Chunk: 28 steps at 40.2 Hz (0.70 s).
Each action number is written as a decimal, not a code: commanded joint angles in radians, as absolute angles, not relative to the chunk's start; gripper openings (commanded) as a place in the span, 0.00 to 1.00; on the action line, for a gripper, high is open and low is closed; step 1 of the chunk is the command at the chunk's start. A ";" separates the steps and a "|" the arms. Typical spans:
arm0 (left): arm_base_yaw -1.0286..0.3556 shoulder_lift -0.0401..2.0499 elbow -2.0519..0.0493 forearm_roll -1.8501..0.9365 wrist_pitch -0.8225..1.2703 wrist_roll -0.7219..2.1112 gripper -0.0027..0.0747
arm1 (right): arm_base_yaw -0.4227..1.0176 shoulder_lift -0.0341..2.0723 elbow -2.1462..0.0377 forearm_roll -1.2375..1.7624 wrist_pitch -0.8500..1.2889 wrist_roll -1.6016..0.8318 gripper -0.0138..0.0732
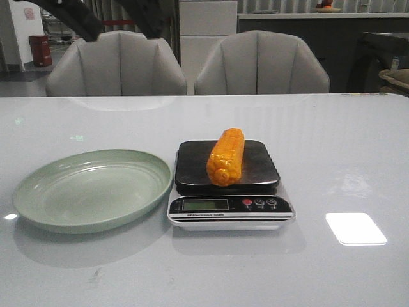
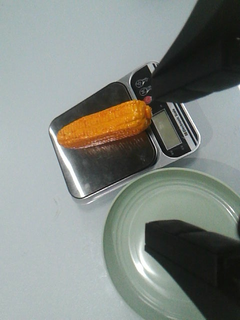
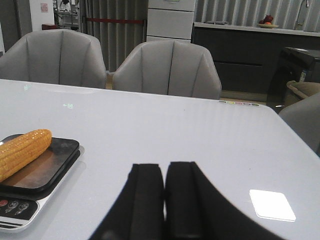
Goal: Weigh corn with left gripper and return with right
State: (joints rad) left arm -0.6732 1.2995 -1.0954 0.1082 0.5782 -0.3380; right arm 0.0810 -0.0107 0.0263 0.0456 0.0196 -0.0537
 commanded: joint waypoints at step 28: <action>-0.675 0.304 -0.521 0.247 0.398 -0.286 0.75 | 0.075 -0.031 0.030 0.035 -0.065 -0.062 0.36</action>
